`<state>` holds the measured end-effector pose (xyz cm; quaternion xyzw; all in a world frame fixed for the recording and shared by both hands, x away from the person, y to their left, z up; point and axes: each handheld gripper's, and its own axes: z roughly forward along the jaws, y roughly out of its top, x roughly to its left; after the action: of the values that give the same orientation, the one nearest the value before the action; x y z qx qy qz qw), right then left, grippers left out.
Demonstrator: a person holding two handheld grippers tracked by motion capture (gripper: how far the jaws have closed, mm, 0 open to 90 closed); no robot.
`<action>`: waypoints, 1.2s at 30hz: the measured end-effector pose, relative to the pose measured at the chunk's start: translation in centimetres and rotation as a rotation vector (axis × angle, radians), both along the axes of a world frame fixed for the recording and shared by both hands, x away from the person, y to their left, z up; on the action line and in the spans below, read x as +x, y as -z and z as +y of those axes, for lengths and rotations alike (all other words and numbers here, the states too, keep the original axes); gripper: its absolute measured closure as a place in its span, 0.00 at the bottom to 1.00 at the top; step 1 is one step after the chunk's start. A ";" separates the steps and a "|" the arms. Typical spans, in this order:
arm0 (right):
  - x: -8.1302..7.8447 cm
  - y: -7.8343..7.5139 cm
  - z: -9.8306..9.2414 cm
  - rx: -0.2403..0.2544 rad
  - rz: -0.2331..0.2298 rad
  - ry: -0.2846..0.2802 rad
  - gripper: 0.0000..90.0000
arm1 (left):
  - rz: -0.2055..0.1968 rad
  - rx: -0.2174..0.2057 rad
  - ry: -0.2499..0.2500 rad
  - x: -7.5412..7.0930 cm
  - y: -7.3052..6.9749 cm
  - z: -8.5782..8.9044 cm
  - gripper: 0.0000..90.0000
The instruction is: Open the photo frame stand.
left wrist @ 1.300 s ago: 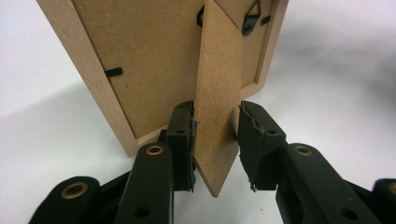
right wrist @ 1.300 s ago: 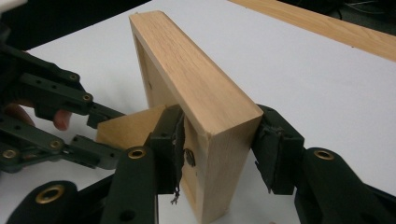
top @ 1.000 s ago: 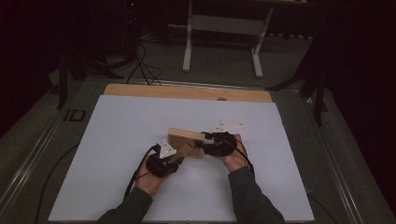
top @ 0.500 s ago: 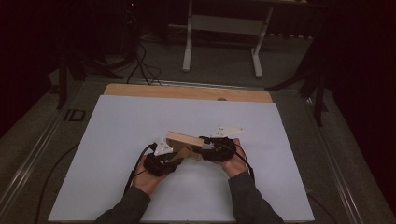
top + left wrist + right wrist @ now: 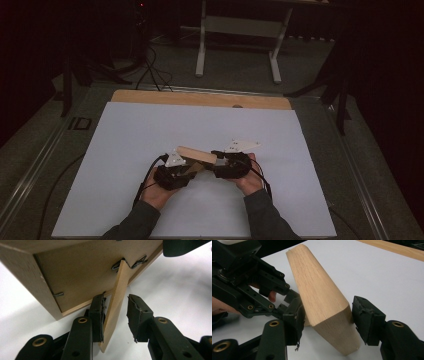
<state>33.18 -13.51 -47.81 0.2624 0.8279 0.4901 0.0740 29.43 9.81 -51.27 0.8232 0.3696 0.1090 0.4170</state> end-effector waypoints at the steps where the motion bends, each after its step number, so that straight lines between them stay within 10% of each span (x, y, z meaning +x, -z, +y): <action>1: -0.1 0.0 0.0 0.000 0.002 0.001 0.48 | 0.000 0.000 0.003 0.0 0.0 0.0 0.74; 36: -1.0 0.0 -0.3 -0.051 0.017 -0.040 0.36 | 0.025 -0.011 0.025 -0.7 0.4 -0.2 0.68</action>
<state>32.19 -13.82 -47.79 0.2482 0.8457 0.4680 0.0638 28.76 9.62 -51.67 0.8269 0.3649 0.0916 0.4181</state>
